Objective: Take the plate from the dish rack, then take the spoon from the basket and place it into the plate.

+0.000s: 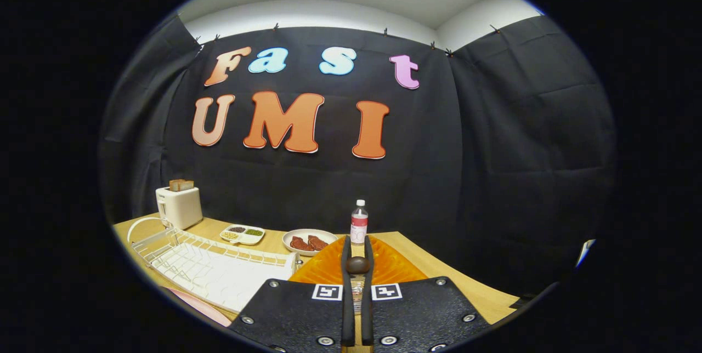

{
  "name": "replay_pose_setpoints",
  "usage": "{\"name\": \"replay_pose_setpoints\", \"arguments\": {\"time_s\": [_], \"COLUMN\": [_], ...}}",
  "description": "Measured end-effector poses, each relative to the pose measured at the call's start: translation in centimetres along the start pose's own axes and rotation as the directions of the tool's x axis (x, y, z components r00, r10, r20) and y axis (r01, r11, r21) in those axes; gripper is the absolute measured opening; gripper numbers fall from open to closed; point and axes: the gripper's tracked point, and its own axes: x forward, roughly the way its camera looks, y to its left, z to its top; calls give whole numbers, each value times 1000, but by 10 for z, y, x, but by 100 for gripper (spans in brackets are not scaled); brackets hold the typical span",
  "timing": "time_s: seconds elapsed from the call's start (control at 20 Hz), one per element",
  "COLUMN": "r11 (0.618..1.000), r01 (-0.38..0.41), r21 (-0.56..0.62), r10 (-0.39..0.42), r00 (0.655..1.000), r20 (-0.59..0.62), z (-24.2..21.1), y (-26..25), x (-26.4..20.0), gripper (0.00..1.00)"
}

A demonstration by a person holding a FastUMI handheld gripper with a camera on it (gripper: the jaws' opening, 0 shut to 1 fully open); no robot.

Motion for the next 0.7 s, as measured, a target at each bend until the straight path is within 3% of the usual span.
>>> {"name": "replay_pose_setpoints", "arguments": {"time_s": [0.7], "r11": [986], "r01": [-145], "r21": [85], "r10": [147], "r00": [989], "r20": [-26], "z": [-7], "y": [90], "x": [-101], "gripper": [5]}}
